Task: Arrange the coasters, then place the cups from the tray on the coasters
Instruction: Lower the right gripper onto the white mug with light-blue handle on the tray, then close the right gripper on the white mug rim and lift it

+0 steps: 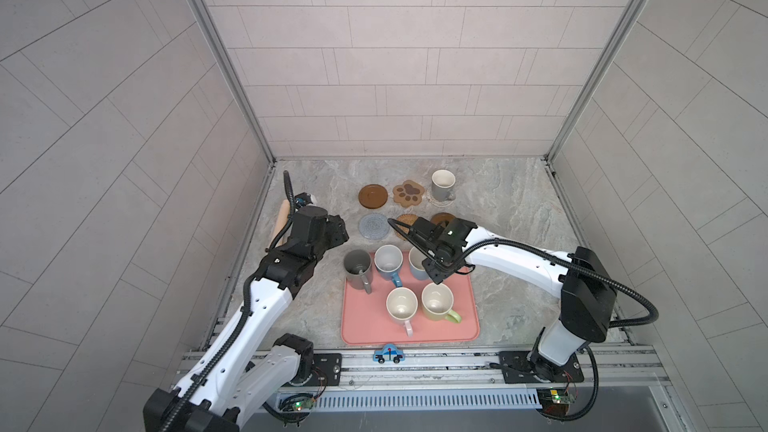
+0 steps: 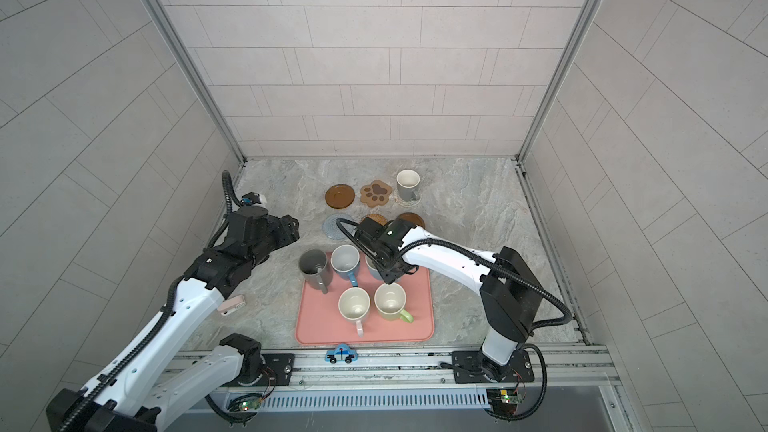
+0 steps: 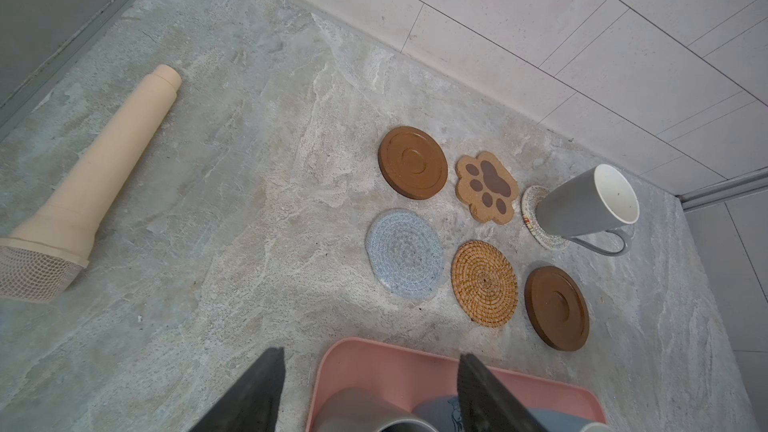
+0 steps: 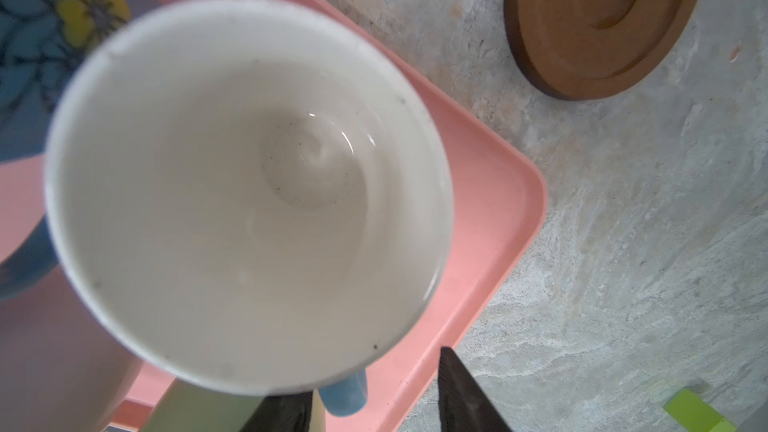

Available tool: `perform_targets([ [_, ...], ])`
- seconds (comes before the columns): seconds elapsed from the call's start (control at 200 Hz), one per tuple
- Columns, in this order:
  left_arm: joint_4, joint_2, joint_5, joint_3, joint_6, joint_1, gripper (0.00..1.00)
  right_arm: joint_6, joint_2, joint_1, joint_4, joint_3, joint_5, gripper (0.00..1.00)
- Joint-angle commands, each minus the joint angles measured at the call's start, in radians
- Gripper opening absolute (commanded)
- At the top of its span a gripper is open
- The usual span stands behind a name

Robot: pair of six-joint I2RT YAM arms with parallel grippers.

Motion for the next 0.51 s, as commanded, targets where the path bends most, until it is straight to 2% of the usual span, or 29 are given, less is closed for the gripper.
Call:
perform_targets([
  [0.0, -0.008, -0.016, -0.018, 0.002, -0.01, 0.006, 0.73, -0.02, 0.002, -0.002, 0.004, -0.017, -0.005, 0.49],
  [0.5, -0.008, -0.018, -0.02, 0.005, -0.013, 0.007, 0.73, -0.043, 0.039, -0.002, 0.065, -0.038, -0.031, 0.32],
])
